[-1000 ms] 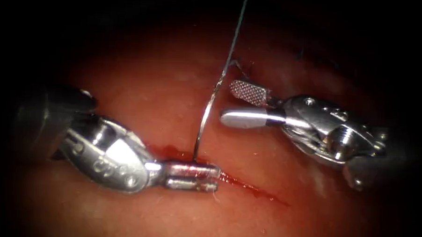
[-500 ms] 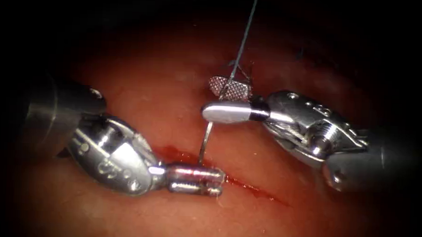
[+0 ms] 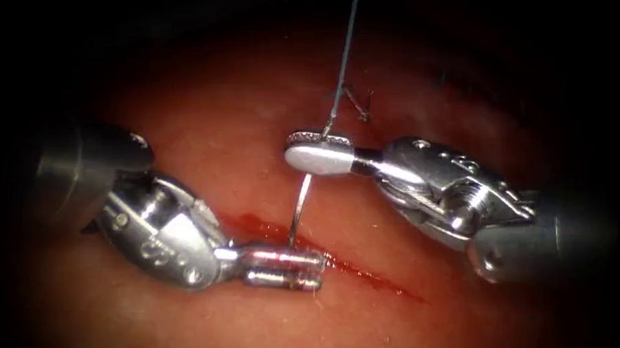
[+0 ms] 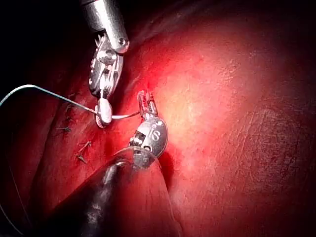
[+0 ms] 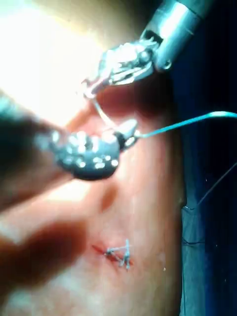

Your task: Wound Closure

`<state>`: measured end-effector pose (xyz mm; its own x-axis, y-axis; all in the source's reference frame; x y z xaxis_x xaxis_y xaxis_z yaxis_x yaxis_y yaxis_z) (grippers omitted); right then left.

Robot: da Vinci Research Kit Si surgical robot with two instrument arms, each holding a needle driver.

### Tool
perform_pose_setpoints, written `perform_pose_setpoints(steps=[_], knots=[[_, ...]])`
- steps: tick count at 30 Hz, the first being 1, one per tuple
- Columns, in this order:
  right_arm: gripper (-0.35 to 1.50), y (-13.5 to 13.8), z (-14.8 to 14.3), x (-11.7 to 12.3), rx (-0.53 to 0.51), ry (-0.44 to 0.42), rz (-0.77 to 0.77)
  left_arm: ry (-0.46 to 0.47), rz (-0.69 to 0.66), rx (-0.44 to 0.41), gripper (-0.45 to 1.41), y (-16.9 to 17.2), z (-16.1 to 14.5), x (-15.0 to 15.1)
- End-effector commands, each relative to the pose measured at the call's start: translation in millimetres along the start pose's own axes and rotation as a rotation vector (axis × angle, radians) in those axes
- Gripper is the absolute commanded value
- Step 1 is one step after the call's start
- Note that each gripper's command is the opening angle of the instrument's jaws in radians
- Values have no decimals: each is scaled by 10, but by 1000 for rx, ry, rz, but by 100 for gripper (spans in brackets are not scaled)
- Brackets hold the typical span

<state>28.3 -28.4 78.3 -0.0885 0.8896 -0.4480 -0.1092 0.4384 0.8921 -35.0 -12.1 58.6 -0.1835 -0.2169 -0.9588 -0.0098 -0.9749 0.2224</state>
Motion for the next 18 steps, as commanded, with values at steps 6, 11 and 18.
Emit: perform_pose_setpoints(steps=[6,11,18], knots=[[-35,4,3,0,-12,2,6,-13,-118,-16,4,-2,9,-5],[-35,8,0,3,-37,9,-29,-50,-249,-29,21,-5,9,-7],[-35,16,-3,11,-139,-10,-189,-77,-304,-57,21,-2,-5,-6]])
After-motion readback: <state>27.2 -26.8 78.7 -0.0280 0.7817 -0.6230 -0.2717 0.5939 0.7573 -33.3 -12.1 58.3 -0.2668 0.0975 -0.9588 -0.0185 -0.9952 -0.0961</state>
